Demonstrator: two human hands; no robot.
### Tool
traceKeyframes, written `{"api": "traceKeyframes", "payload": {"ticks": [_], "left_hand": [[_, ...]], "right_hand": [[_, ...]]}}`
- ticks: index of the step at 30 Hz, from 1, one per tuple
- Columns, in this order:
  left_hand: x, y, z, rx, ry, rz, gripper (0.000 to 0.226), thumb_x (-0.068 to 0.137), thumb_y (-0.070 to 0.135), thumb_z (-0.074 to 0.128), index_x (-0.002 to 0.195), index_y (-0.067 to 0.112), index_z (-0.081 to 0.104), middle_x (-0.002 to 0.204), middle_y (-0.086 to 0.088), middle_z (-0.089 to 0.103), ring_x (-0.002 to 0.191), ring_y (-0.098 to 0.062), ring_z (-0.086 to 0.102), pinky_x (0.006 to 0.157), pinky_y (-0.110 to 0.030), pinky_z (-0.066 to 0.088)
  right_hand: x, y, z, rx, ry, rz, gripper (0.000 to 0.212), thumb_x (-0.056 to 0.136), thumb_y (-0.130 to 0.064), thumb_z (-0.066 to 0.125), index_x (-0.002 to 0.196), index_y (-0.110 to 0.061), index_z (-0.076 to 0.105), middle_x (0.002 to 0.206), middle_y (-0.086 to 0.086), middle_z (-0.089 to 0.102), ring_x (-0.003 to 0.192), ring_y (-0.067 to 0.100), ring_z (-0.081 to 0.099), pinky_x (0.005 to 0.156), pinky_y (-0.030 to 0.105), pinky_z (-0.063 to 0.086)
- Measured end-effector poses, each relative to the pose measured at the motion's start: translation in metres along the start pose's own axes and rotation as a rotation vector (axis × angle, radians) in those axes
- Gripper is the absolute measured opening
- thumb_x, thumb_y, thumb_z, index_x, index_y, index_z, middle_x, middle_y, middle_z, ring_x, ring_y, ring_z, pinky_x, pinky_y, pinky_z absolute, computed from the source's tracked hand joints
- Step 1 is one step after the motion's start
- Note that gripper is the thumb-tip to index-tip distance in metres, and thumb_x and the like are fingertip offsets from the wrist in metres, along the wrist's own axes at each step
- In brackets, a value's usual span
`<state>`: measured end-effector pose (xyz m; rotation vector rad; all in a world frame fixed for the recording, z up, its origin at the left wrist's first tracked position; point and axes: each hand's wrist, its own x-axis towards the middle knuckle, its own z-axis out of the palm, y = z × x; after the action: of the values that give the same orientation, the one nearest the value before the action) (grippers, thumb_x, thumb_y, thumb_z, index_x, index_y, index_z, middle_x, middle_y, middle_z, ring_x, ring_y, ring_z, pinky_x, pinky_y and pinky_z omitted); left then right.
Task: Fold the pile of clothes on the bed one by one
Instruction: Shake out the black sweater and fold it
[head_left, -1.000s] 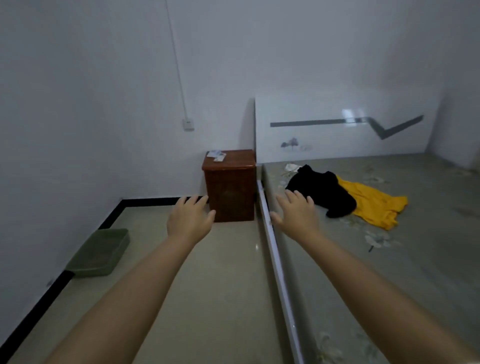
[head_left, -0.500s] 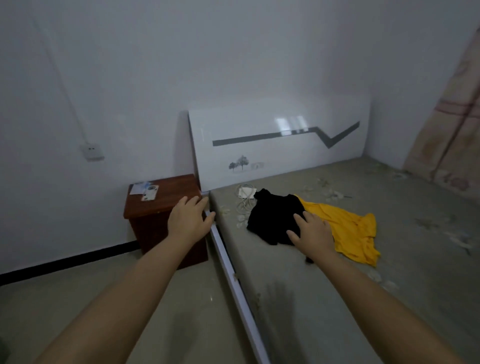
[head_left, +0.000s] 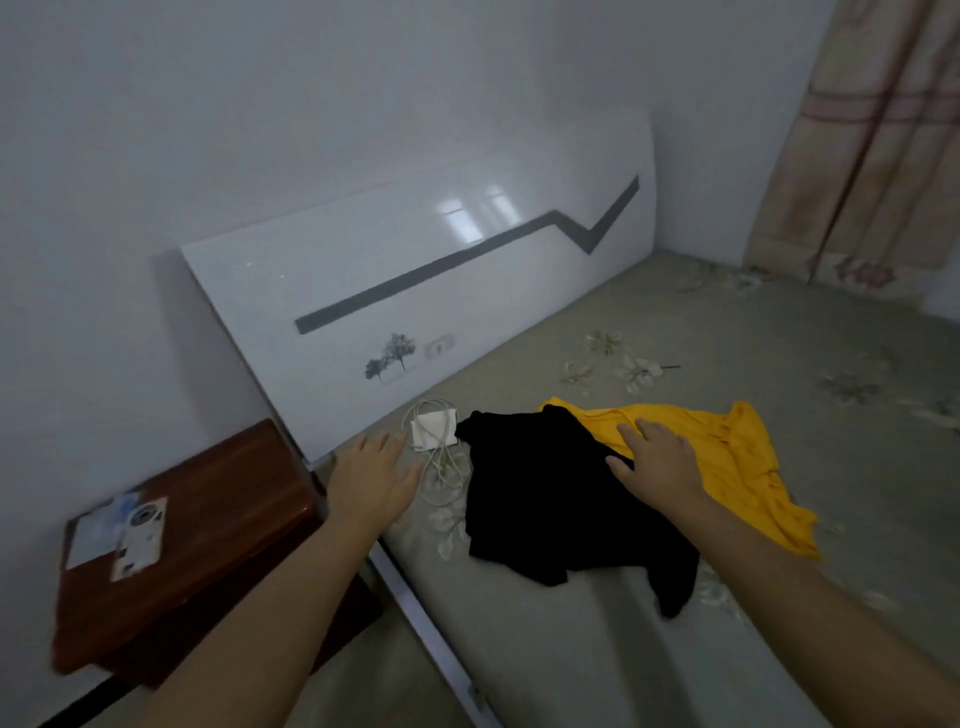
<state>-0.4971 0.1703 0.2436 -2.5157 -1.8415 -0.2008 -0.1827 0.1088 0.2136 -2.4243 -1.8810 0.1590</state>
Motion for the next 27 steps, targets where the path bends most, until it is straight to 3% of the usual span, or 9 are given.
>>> {"api": "traceKeyframes", "payload": {"ticks": [5,7,10,15,22,27], "left_hand": [[0.090,-0.034,0.031,-0.034,-0.109,0.056,0.071,0.084,0.049,0.021,0.140,0.007,0.033,0.141,-0.011,0.042,0.129,-0.021,0.038,0.108,-0.031,0.022],[0.123,-0.042,0.045,-0.076,-0.110,0.119,0.063,0.086,0.041,0.034,0.129,-0.003,0.047,0.127,-0.021,0.054,0.117,-0.030,0.051,0.104,-0.038,0.031],[0.180,-0.050,0.080,-0.095,-0.187,0.209,0.043,0.084,0.023,0.053,0.105,-0.013,0.062,0.098,-0.031,0.064,0.087,-0.042,0.064,0.082,-0.050,0.050],[0.280,-0.049,0.156,-0.147,-0.316,0.273,0.049,0.092,0.029,0.050,0.134,0.005,0.043,0.135,-0.017,0.047,0.125,-0.031,0.042,0.104,-0.039,0.029],[0.376,-0.045,0.264,-0.258,-0.585,0.324,0.049,0.095,0.034,0.043,0.134,0.005,0.041,0.135,-0.018,0.046,0.124,-0.030,0.041,0.102,-0.038,0.033],[0.405,-0.035,0.322,-0.405,-0.724,0.338,0.055,0.096,0.039,0.037,0.143,0.013,0.027,0.145,-0.010,0.037,0.132,-0.026,0.035,0.106,-0.036,0.031]], "right_hand": [[0.076,-0.012,0.023,0.025,-0.156,0.091,0.055,0.096,-0.043,0.035,0.144,-0.020,0.020,0.153,0.006,0.018,0.140,0.024,0.016,0.112,0.044,0.018],[0.101,-0.015,0.031,0.039,-0.200,0.114,0.056,0.096,-0.042,0.034,0.145,-0.019,0.020,0.153,0.007,0.018,0.140,0.025,0.016,0.112,0.045,0.018],[0.134,-0.023,0.053,0.044,-0.243,0.185,0.056,0.096,-0.043,0.034,0.144,-0.019,0.019,0.152,0.007,0.018,0.140,0.025,0.016,0.112,0.045,0.018],[0.190,-0.035,0.108,0.047,-0.268,0.368,0.057,0.095,-0.045,0.035,0.144,-0.020,0.021,0.152,0.005,0.020,0.139,0.025,0.017,0.111,0.044,0.018],[0.268,-0.048,0.186,0.144,-0.340,0.604,0.060,0.093,-0.047,0.038,0.144,-0.019,0.022,0.151,0.006,0.023,0.140,0.024,0.016,0.112,0.044,0.015],[0.330,-0.039,0.230,0.136,-0.292,0.680,0.070,0.090,-0.052,0.041,0.146,-0.020,0.013,0.154,0.008,0.012,0.141,0.028,0.008,0.112,0.048,0.012]]}}
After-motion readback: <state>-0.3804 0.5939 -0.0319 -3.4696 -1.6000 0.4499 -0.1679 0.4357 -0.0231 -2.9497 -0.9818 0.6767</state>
